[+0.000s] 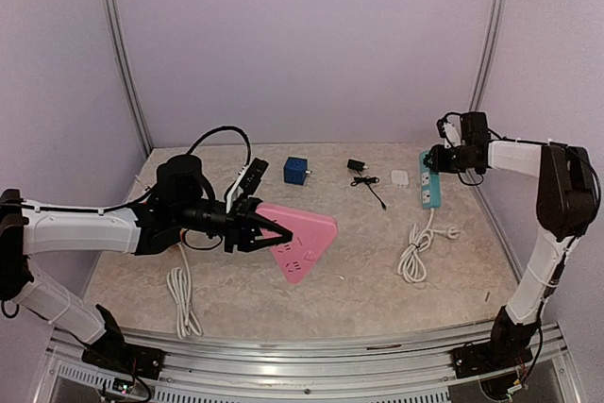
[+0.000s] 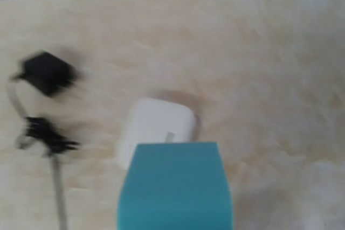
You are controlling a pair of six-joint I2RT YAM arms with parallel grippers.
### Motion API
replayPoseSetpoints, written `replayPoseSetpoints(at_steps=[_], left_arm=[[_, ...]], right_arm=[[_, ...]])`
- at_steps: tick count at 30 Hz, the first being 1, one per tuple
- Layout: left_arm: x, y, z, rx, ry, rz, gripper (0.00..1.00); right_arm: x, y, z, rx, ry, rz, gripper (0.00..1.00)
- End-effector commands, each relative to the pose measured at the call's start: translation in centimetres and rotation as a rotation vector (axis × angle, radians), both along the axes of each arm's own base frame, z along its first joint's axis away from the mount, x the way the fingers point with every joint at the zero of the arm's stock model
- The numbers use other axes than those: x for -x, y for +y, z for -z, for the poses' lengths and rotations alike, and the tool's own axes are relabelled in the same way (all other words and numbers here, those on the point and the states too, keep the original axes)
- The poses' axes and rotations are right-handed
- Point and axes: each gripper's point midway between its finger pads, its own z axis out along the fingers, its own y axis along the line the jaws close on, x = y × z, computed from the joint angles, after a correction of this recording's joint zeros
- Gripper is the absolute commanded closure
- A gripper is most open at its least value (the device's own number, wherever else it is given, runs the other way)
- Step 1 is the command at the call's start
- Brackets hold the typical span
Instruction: Pull the plug off the socket
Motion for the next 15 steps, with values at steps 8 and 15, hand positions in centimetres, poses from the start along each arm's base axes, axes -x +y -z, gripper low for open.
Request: replayPoseSetpoints(at_steps=[8,15], left_arm=[[-0.6,0.9,-0.1,0.027,-0.014,-0.031,1.0],[-2.0,1.7,1.1,0.018,0.028,-0.075,1.0]], right_arm=[[-5.5,-5.2,4.1,-0.011,0.035,0.129,1.0],[-7.9,-5.7,6.6,-0.102,0.08,0.112,0.84]])
